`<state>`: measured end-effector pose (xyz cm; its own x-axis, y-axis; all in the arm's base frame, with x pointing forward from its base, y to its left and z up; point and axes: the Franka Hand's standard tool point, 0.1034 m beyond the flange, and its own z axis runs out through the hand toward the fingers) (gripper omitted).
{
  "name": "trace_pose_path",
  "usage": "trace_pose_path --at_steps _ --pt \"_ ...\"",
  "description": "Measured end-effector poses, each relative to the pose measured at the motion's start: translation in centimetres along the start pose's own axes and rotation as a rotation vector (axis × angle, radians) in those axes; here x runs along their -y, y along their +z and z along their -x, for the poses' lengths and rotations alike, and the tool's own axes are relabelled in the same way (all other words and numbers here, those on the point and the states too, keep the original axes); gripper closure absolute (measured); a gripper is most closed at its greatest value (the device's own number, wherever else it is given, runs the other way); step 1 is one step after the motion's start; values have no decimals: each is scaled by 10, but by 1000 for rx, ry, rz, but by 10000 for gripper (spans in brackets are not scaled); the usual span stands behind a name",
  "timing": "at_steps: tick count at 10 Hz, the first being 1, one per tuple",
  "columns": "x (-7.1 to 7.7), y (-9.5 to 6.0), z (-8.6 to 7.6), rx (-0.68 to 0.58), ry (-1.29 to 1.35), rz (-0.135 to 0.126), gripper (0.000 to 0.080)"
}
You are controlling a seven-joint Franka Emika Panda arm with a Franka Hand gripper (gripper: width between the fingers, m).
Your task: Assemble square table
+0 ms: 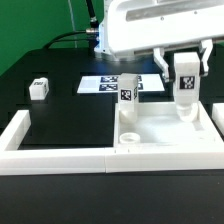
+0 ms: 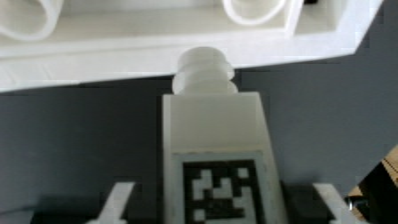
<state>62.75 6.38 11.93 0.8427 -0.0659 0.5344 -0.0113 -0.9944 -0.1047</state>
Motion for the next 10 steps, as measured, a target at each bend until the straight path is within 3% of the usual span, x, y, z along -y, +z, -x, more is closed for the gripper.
trace_pose_path --at_steps 3,6,10 --pt "28 14 16 2 0 -18 509" --pt "28 25 28 16 -2 -14 509" --pt "26 31 28 4 1 -9 509"
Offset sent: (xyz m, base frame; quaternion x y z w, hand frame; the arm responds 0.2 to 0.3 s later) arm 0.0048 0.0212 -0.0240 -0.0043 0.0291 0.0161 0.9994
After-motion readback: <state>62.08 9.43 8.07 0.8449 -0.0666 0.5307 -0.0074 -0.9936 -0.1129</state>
